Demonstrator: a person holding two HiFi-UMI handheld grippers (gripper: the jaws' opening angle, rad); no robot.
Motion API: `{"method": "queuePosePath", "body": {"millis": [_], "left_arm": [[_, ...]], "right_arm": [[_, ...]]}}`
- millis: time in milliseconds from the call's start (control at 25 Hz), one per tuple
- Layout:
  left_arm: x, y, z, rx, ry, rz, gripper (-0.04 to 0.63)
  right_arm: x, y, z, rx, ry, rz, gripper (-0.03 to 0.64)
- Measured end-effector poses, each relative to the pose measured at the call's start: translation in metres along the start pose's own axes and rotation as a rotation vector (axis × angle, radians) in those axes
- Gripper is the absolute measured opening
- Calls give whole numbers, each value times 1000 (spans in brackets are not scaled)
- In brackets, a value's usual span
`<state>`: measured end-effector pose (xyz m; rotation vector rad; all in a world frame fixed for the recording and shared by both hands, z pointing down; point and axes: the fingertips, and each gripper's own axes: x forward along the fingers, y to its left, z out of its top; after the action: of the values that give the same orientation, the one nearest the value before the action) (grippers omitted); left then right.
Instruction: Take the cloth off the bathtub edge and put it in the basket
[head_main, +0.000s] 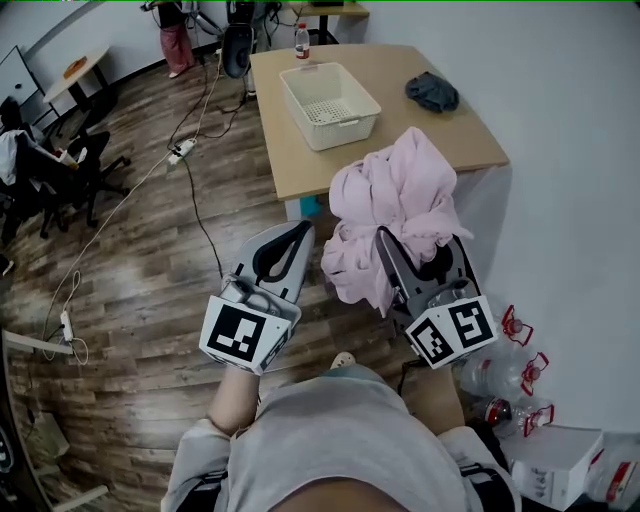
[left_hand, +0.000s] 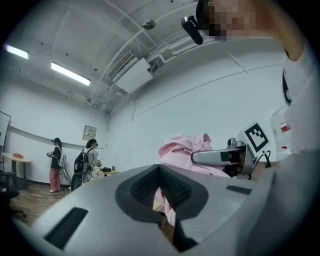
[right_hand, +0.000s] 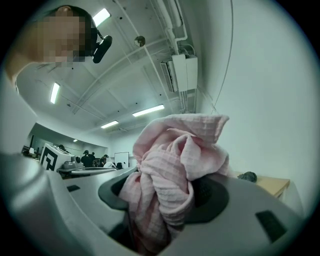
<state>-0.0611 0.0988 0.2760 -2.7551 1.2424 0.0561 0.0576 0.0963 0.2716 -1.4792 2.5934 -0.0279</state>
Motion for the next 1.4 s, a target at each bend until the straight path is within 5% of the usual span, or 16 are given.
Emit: {"method": "queuePosePath", "body": {"millis": [240, 480, 720, 1400], "left_arm": [[6, -2, 0, -3, -11, 44, -3], [67, -12, -11, 2, 9, 91, -3], [80, -8, -16, 4, 34, 108, -3], [159, 60, -28, 10, 31, 83, -3]], "right_arm": [[3, -3, 1, -21, 7, 54, 273], [20, -66, -2, 3, 13, 105, 273], [30, -80, -6, 31, 10, 119, 273], [116, -132, -16, 27, 18, 85, 273]]}}
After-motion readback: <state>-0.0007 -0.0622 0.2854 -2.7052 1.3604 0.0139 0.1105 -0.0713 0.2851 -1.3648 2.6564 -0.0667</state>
